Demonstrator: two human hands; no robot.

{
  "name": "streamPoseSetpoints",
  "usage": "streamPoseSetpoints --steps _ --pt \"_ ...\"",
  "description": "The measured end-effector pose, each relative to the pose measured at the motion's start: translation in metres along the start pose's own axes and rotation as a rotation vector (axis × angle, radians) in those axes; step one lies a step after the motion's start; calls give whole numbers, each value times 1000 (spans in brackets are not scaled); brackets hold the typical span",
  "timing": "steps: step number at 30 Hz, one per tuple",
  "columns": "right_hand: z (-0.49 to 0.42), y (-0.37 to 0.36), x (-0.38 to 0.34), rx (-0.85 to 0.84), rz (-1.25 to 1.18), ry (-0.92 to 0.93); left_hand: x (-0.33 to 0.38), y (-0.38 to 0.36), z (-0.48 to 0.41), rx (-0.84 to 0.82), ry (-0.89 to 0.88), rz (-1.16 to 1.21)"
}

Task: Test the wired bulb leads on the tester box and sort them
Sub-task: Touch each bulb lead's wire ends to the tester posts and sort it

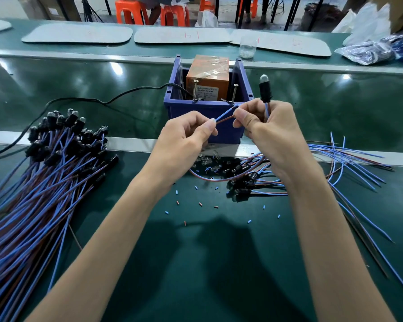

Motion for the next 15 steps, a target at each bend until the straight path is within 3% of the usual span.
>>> streamPoseSetpoints --steps 15 --pt "-1 4 3 124 -26 -33 2 3 1 55 -15 -19"
Point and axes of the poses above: each hand's wrist, its own z-axis away from the middle knuckle, its own y-axis out of the back of the hand, x = y × z, the point moved 3 cm from there along -z, towards the middle knuckle, and after that the axes turned 7 degrees about -y, right-handed, at the moved point
